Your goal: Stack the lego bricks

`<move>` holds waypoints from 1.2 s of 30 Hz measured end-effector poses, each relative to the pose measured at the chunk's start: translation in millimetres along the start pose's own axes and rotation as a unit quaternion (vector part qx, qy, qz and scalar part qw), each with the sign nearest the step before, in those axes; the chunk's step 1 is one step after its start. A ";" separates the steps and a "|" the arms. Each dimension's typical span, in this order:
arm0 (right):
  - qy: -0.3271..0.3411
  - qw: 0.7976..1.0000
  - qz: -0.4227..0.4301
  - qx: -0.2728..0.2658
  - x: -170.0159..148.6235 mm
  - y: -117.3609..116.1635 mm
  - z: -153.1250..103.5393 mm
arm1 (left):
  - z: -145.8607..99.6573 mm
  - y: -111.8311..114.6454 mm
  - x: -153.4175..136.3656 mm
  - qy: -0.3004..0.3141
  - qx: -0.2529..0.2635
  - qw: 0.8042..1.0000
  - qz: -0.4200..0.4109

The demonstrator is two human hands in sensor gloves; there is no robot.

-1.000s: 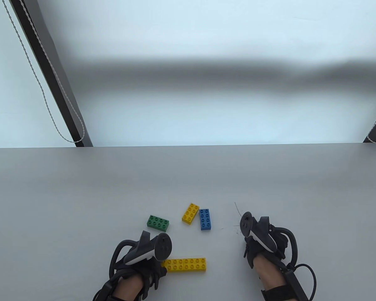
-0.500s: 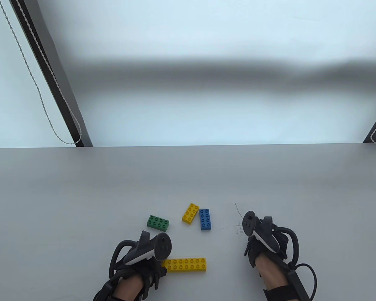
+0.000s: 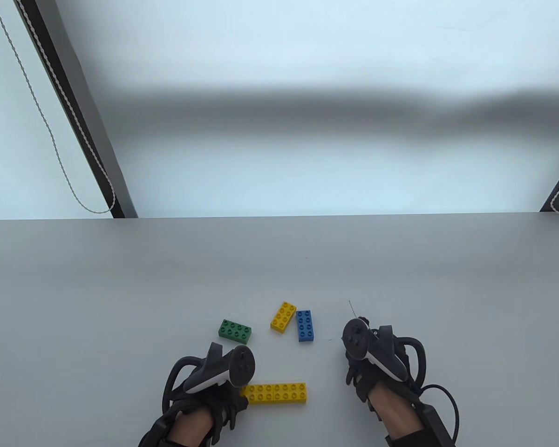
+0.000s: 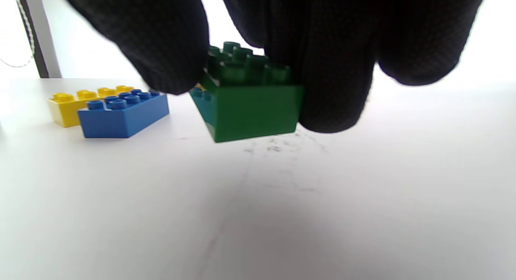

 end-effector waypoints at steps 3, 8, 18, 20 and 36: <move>0.032 0.999 0.006 -0.020 16.8 5.2 -7.3 | 0.0 0.0 0.0 0.000 0.000 1.000 0.000; 0.094 0.995 0.018 -0.039 47.5 6.2 -19.2 | 0.0 0.0 0.0 0.000 0.000 1.000 0.000; 0.232 0.972 0.016 -0.043 107.5 -3.5 -45.1 | 0.0 0.0 0.0 0.000 0.000 1.000 0.000; 0.249 0.968 0.011 -0.039 115.8 -6.6 -49.4 | 0.0 0.0 0.0 0.000 0.000 1.000 0.000; 0.311 0.950 -0.014 -0.005 146.2 -22.6 -64.4 | 0.2 0.3 -0.1 0.001 -0.002 1.000 -0.002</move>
Point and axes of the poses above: the tracker on the back of each hand, its own x axis roughly to the thumb side, its own z axis roughly from the wrist to the fingertips, y = z × x, the point moved 4 cm from there along z, roughly from the wrist to the fingertips, and after that the axes turned 6 degrees about x, right-handed, at the moved point
